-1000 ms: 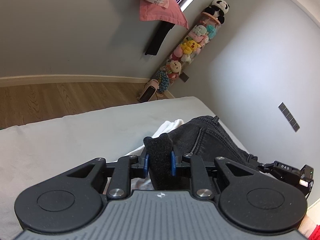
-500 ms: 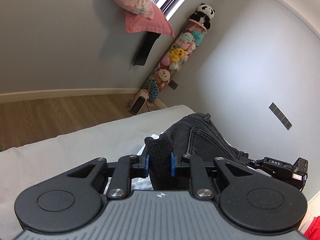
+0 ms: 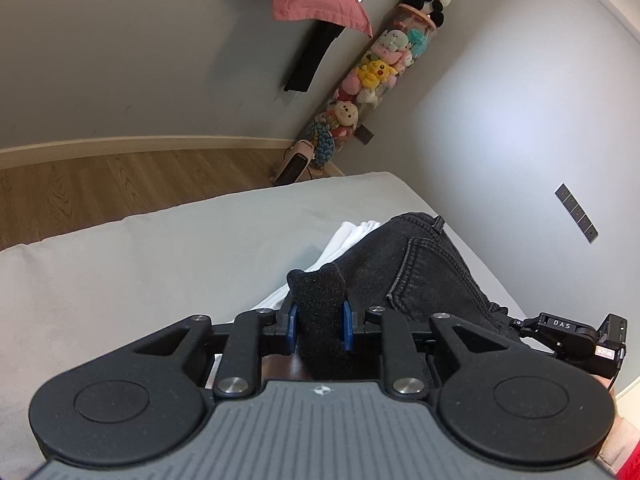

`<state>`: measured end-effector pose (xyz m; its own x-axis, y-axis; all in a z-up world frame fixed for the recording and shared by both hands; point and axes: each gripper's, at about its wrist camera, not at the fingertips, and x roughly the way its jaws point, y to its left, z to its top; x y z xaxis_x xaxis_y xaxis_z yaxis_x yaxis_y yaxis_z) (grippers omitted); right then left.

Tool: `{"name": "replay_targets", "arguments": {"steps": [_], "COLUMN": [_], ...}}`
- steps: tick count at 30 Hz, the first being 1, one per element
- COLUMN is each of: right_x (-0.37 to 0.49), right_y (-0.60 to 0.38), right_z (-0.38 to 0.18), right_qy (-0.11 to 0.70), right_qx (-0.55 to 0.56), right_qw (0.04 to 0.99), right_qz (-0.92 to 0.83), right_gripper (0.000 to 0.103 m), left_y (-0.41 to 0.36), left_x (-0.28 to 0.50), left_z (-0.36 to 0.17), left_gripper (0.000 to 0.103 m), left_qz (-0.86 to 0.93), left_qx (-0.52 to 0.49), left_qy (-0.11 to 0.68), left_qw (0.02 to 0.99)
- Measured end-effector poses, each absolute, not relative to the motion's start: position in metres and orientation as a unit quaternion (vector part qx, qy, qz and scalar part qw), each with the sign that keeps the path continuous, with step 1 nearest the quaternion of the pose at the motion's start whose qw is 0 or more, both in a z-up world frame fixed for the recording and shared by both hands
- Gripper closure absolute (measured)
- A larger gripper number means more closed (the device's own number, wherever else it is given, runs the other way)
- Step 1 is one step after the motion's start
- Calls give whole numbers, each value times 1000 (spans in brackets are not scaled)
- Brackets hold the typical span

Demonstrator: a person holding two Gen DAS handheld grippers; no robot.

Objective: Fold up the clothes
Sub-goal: 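Carry the jeans with both grippers over the white clothes stack, then lower the jeans onto the white stack and open both grippers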

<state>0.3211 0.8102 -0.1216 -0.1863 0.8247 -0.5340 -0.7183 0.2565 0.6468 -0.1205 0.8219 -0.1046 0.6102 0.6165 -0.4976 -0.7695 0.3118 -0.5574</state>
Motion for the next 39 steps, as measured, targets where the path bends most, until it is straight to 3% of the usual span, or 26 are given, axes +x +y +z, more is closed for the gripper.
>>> {"name": "replay_targets", "arguments": {"steps": [6,10,14,17,20,27,32,39], "right_x": [313,300,265,234,208,191,194,183], "right_y": [800,784,771,765,757,751,756,751], "right_z": [-93,-64,-38,-33,-36,-68,-90,-68], "right_qy": [457,403,322,279,241,227,263,252], "right_qx": [53,14,-47,-89,-128,-180,-159,-168], "right_qw": [661,683,683,666,666,675,678,701], "right_qz": [593,608,654,686,694,679,667,646], "right_gripper": [63,63,66,75,77,78,78,77], "left_y": [812,794,767,758,750,752,757,741], "left_x": [-117,-123,-119,-105,-86,-74,-72,-67], "left_z": [-80,-59,-34,-28,-33,-65,-77,-54], "left_gripper": [66,66,66,65,65,65,65,65], "left_qz": [455,478,511,494,479,476,472,488], "left_qx": [-362,-326,-246,-230,-215,-216,-222,-186], "left_qy": [132,139,133,147,174,206,224,229], "left_qw": [803,804,813,826,833,827,823,821]}}
